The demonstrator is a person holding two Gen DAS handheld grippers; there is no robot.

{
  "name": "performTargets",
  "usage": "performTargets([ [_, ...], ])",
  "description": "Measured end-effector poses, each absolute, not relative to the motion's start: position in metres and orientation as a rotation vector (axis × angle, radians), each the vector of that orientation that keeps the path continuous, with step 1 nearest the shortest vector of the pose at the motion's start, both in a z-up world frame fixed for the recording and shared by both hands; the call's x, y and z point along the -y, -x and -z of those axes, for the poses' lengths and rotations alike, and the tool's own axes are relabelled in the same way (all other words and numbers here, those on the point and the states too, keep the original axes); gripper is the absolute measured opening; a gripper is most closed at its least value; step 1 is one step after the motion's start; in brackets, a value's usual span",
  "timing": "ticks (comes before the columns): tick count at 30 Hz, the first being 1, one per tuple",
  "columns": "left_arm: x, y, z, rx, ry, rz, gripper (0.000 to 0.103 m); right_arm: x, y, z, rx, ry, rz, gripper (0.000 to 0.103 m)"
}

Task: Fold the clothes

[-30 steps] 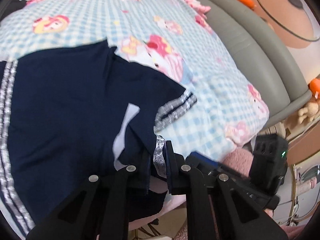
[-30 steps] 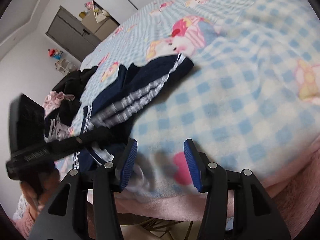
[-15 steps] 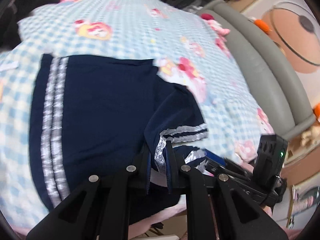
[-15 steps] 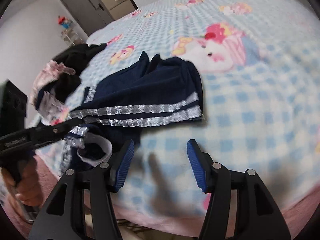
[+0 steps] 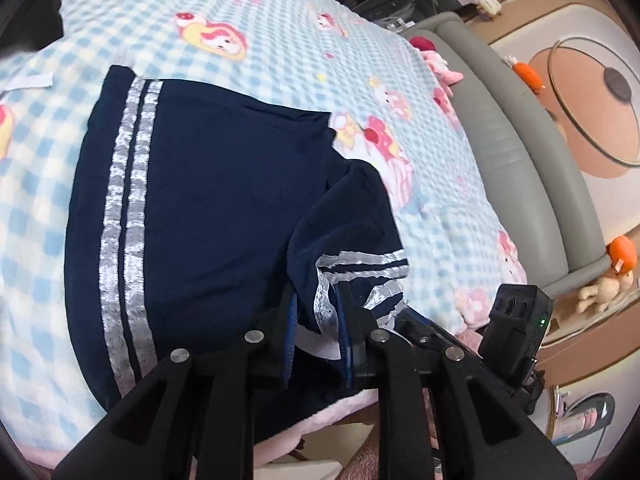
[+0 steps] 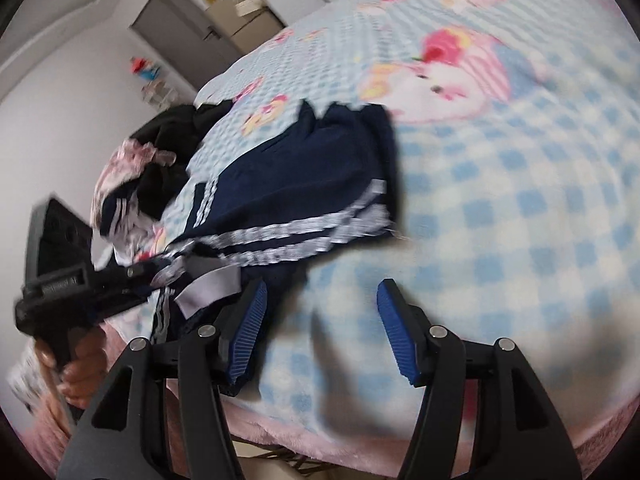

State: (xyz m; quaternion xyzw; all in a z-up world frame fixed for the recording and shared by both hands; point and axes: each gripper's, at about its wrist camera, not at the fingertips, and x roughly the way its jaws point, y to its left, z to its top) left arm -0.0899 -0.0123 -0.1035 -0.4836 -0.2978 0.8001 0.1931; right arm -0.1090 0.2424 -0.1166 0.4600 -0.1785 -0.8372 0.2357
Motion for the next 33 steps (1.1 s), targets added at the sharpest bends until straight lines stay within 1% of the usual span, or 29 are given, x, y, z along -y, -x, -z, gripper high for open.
performTargets([
  [4, 0.011, 0.087, 0.096, 0.826, 1.339, -2.225, 0.020, -0.221, 0.107, 0.114, 0.404, -1.250, 2.286, 0.060],
  [6, 0.007, 0.086, 0.098, 0.751, 1.395, -2.264, 0.020, -0.213, 0.107, 0.115, 0.366, -1.251, 2.277, 0.060],
  [9, 0.006, 0.088, 0.108, 0.548, 1.600, -2.407, 0.020, -0.205, 0.103, 0.113, 0.349, -1.227, 2.238, 0.060],
  [10, 0.011, 0.088, 0.111, 0.559, 1.625, -2.419, 0.020, -0.201, 0.100, 0.113, 0.332, -1.218, 2.225, 0.060],
  [11, 0.018, 0.088, 0.113, 0.614, 1.620, -2.402, 0.020, -0.197, 0.098, 0.112, 0.315, -1.210, 2.211, 0.060],
  [13, 0.036, 0.087, 0.114, 0.824, 1.564, -2.319, 0.022, -0.188, 0.094, 0.113, 0.278, -1.203, 2.184, 0.060],
  [14, 0.040, 0.086, 0.113, 0.884, 1.538, -2.297, 0.030, -0.183, 0.092, 0.115, 0.254, -1.212, 2.171, 0.060],
  [15, 0.043, 0.088, 0.112, 0.917, 1.513, -2.279, 0.035, -0.179, 0.091, 0.118, 0.230, -1.221, 2.157, 0.060],
  [17, 0.046, 0.092, 0.109, 0.975, 1.465, -2.240, 0.039, -0.172, 0.088, 0.123, 0.201, -1.237, 2.126, 0.060],
  [18, 0.045, 0.096, 0.109, 0.971, 1.460, -2.228, 0.043, -0.169, 0.087, 0.124, 0.183, -1.240, 2.113, 0.060],
  [20, 0.035, 0.106, 0.109, 0.919, 1.482, -2.218, 0.044, -0.162, 0.082, 0.125, 0.129, -1.226, 2.097, 0.060],
  [22, 0.020, 0.113, 0.114, 0.794, 1.575, -2.238, 0.044, -0.157, 0.077, 0.124, 0.079, -1.211, 2.090, 0.060],
  [24, 0.005, 0.119, 0.119, 0.660, 1.669, -2.254, 0.042, -0.163, 0.076, 0.123, 0.090, -1.213, 2.094, 0.060],
  [27, -0.005, 0.111, 0.122, 0.480, 1.729, -2.276, 0.040, -0.184, 0.078, 0.120, 0.167, -1.225, 2.121, 0.060],
  [29, -0.001, 0.104, 0.125, 0.444, 1.761, -2.276, 0.040, -0.204, 0.079, 0.119, 0.239, -1.239, 2.155, 0.060],
  [31, 0.008, 0.099, 0.124, 0.443, 1.778, -2.283, 0.034, -0.218, 0.084, 0.119, 0.311, -1.252, 2.197, 0.060],
  [33, 0.017, 0.096, 0.122, 0.472, 1.773, -2.289, 0.034, -0.212, 0.093, 0.121, 0.304, -1.271, 2.227, 0.060],
])
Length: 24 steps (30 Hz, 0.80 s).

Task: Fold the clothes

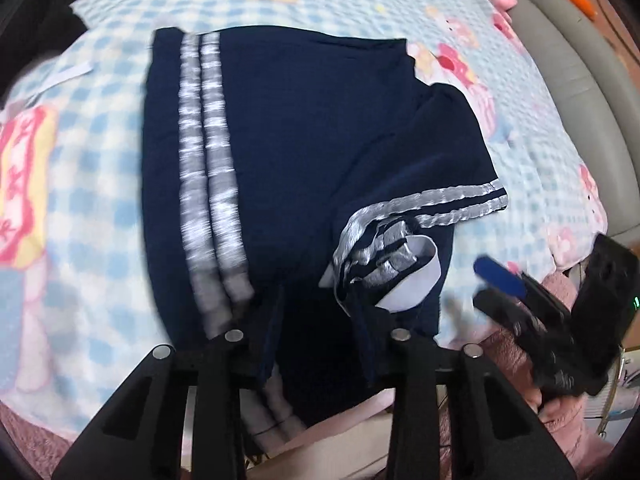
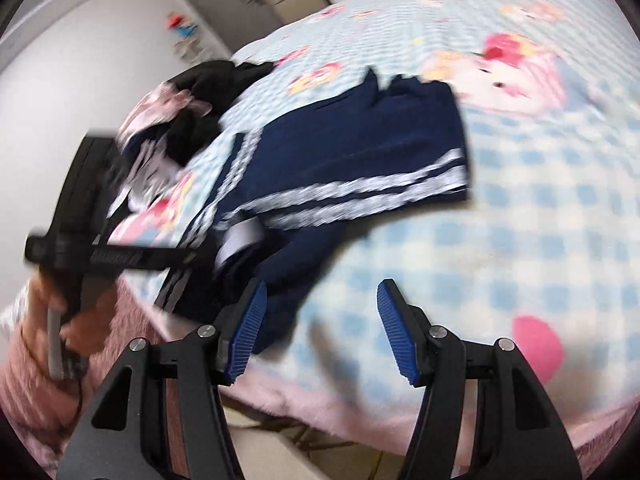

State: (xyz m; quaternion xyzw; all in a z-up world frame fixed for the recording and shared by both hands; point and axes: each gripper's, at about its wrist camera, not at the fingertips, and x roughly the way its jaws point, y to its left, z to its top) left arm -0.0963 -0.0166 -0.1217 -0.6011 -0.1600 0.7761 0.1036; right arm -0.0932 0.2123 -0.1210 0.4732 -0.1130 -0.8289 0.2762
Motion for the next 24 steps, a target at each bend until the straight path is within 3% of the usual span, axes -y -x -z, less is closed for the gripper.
performTargets([
  [4, 0.034, 0.096, 0.113, 0.717, 1.656, -2.247, 0.035, -0.174, 0.105, 0.114, 0.090, -1.223, 2.303, 0.060],
  [6, 0.040, 0.098, 0.111, 0.860, 1.596, -2.195, 0.041, -0.156, 0.109, 0.117, 0.045, -1.226, 2.278, 0.060],
  [16, 0.010, 0.115, 0.117, 0.818, 1.620, -2.151, 0.054, -0.142, 0.082, 0.127, -0.037, -1.190, 2.175, 0.060],
  [18, 0.009, 0.115, 0.113, 0.812, 1.581, -2.136, 0.069, -0.144, 0.082, 0.126, -0.022, -1.182, 2.167, 0.060],
  [20, 0.005, 0.115, 0.110, 0.733, 1.602, -2.150, 0.070, -0.140, 0.080, 0.126, -0.043, -1.175, 2.160, 0.060],
  [22, -0.001, 0.116, 0.113, 0.620, 1.669, -2.199, 0.066, -0.135, 0.079, 0.127, -0.069, -1.168, 2.152, 0.060],
  [24, -0.002, 0.113, 0.119, 0.494, 1.746, -2.260, 0.029, -0.137, 0.080, 0.128, -0.059, -1.179, 2.148, 0.060],
])
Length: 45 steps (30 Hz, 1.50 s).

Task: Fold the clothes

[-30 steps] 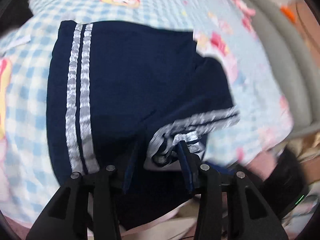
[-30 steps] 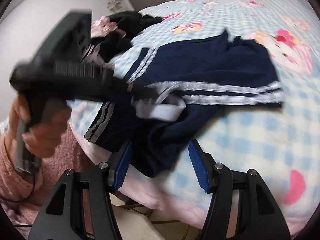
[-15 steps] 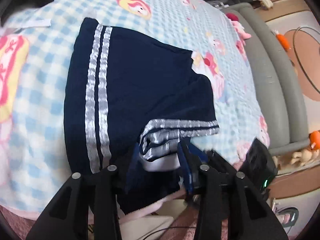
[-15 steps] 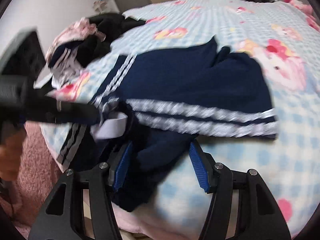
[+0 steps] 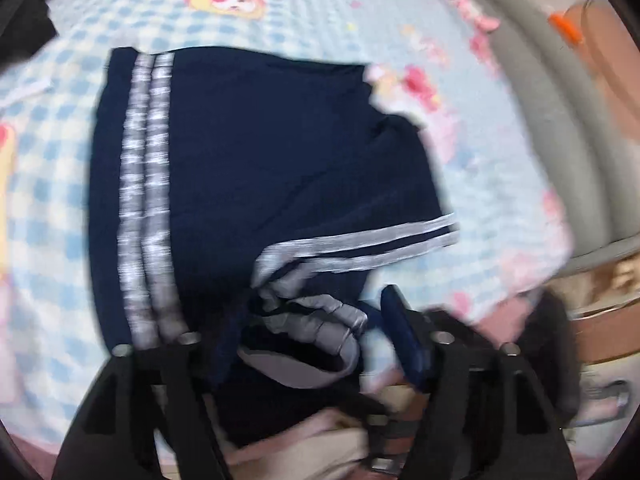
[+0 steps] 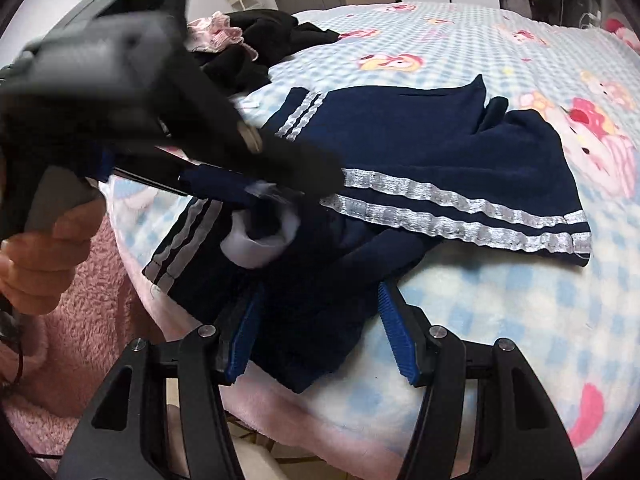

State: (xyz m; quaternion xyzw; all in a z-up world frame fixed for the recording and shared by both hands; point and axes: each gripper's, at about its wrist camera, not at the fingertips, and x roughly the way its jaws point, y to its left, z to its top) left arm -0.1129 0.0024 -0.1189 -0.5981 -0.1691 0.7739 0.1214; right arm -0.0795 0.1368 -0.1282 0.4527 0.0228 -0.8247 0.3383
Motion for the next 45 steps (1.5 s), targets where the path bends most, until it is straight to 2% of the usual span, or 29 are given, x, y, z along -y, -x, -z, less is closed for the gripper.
performTargets([
  [3, 0.006, 0.106, 0.120, 0.452, 1.760, -2.296, 0.021, -0.145, 0.083, 0.131, -0.021, -1.218, 2.152, 0.059],
  [6, 0.018, 0.097, 0.112, 0.440, 1.734, -2.355, 0.017, -0.158, 0.084, 0.132, 0.016, -1.248, 2.174, 0.059],
  [13, 0.054, 0.061, 0.088, 0.573, 1.623, -2.440, 0.016, -0.180, 0.090, 0.126, 0.156, -1.274, 2.211, 0.060],
  [20, 0.064, 0.029, 0.101, 0.647, 1.608, -2.463, 0.016, -0.171, 0.085, 0.124, 0.110, -1.256, 2.210, 0.060],
  [25, 0.061, 0.013, 0.091, 0.648, 1.462, -2.529, 0.016, -0.161, 0.077, 0.122, 0.159, -1.192, 2.143, 0.060],
  [29, 0.056, 0.013, 0.098, 0.523, 1.525, -2.546, 0.016, -0.142, 0.070, 0.130, -0.027, -1.232, 2.180, 0.061],
  [31, 0.052, 0.015, 0.109, 0.468, 1.602, -2.546, 0.016, -0.143, 0.073, 0.137, -0.038, -1.278, 2.180, 0.061],
  [34, 0.056, 0.007, 0.107, 0.543, 1.520, -2.575, 0.021, -0.151, 0.074, 0.132, 0.007, -1.273, 2.183, 0.061],
  [35, 0.059, 0.003, 0.097, 0.579, 1.440, -2.596, 0.030, -0.153, 0.073, 0.130, 0.020, -1.262, 2.188, 0.061],
  [36, 0.060, 0.000, 0.088, 0.565, 1.378, -2.638, 0.038, -0.155, 0.073, 0.128, 0.038, -1.246, 2.197, 0.061],
  [37, 0.057, -0.001, 0.081, 0.512, 1.333, -2.676, 0.040, -0.157, 0.072, 0.125, 0.056, -1.229, 2.205, 0.061],
  [40, 0.045, 0.008, 0.072, 0.365, 1.285, -2.695, 0.040, -0.156, 0.074, 0.118, 0.090, -1.196, 2.227, 0.061],
  [45, 0.012, 0.035, 0.098, 0.083, 1.508, -2.620, 0.040, -0.142, 0.081, 0.130, 0.025, -1.284, 2.243, 0.061],
])
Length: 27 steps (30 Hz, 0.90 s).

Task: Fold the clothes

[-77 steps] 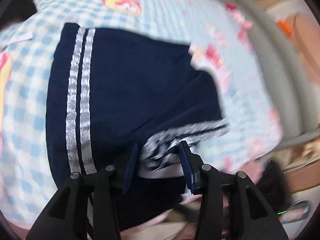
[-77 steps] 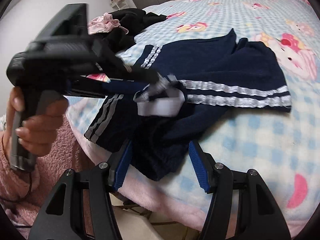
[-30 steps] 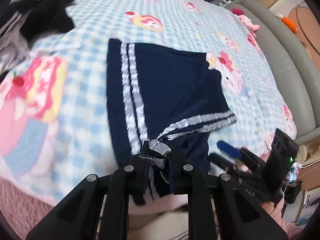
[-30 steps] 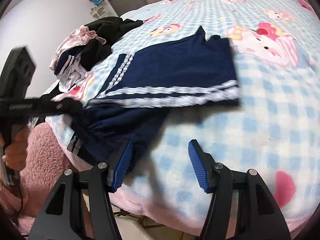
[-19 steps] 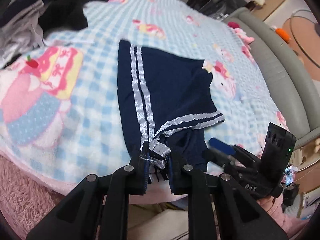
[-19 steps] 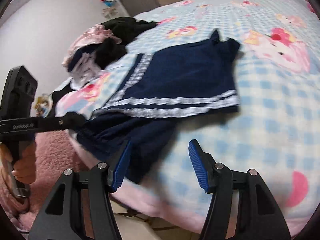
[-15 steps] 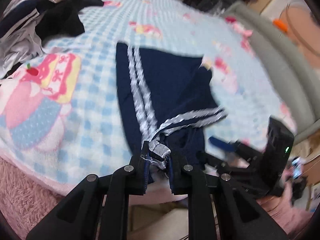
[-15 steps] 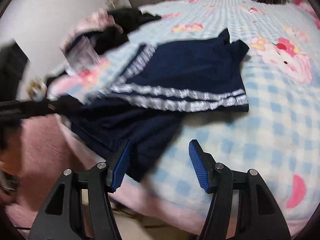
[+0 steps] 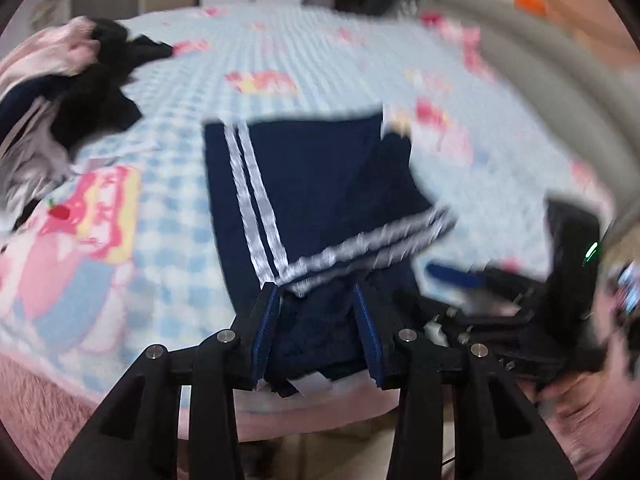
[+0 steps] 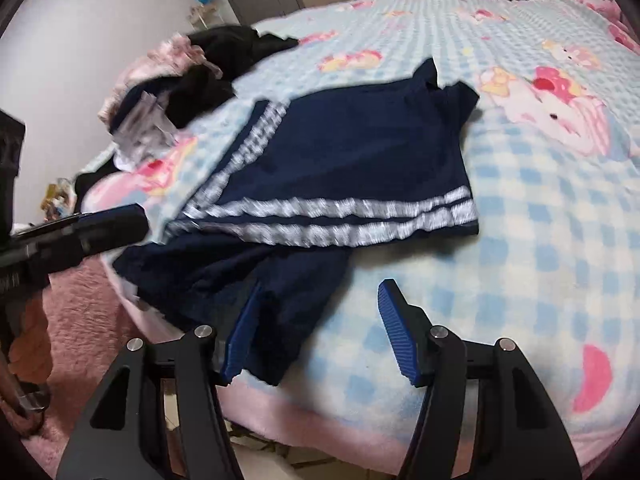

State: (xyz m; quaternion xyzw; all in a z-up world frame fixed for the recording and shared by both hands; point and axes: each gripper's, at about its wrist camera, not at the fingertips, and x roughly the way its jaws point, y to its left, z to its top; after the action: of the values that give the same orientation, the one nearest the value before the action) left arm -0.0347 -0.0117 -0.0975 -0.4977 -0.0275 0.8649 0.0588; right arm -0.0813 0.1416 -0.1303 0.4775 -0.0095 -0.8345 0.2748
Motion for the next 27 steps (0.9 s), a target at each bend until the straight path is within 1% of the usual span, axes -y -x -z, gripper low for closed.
performTargets([
  [2, 0.006, 0.038, 0.113, -0.004, 1.599, -2.623, 0.040, -0.142, 0.080, 0.133, -0.007, -1.299, 2.240, 0.060],
  [3, 0.010, 0.037, 0.118, 0.001, 1.625, -2.627, 0.043, -0.144, 0.080, 0.134, -0.019, -1.303, 2.240, 0.060],
  [4, 0.015, 0.036, 0.121, 0.019, 1.647, -2.633, 0.044, -0.146, 0.079, 0.134, -0.023, -1.305, 2.240, 0.060],
  [5, 0.022, 0.035, 0.122, 0.063, 1.655, -2.631, 0.048, -0.148, 0.078, 0.134, -0.019, -1.309, 2.238, 0.060],
  [6, 0.028, 0.033, 0.122, 0.114, 1.658, -2.626, 0.048, -0.151, 0.078, 0.134, -0.005, -1.312, 2.234, 0.060],
  [8, 0.036, 0.029, 0.119, 0.188, 1.624, -2.637, 0.048, -0.156, 0.080, 0.135, 0.041, -1.313, 2.224, 0.060],
  [10, 0.035, 0.024, 0.109, 0.195, 1.533, -2.660, 0.048, -0.160, 0.081, 0.132, 0.102, -1.293, 2.226, 0.060],
  [11, 0.035, 0.021, 0.104, 0.196, 1.486, -2.670, 0.046, -0.161, 0.082, 0.128, 0.127, -1.269, 2.231, 0.060],
  [13, 0.034, 0.021, 0.099, 0.239, 1.429, -2.638, 0.047, -0.161, 0.082, 0.124, 0.103, -1.247, 2.252, 0.061],
  [16, 0.039, 0.029, 0.096, 0.367, 1.432, -2.601, 0.047, -0.163, 0.083, 0.125, 0.024, -1.262, 2.290, 0.060],
  [17, 0.038, 0.030, 0.093, 0.364, 1.423, -2.609, 0.047, -0.168, 0.085, 0.124, 0.026, -1.267, 2.303, 0.060],
  [21, 0.007, 0.045, 0.073, 0.136, 1.329, -2.634, 0.047, -0.217, 0.097, 0.107, 0.306, -1.225, 2.335, 0.062],
  [23, -0.013, 0.057, 0.071, 0.036, 1.299, -2.605, 0.047, -0.239, 0.104, 0.105, 0.409, -1.229, 2.389, 0.062],
  [27, -0.057, 0.082, 0.074, -0.176, 1.282, -2.526, 0.047, -0.259, 0.110, 0.111, 0.495, -1.284, 2.427, 0.063],
])
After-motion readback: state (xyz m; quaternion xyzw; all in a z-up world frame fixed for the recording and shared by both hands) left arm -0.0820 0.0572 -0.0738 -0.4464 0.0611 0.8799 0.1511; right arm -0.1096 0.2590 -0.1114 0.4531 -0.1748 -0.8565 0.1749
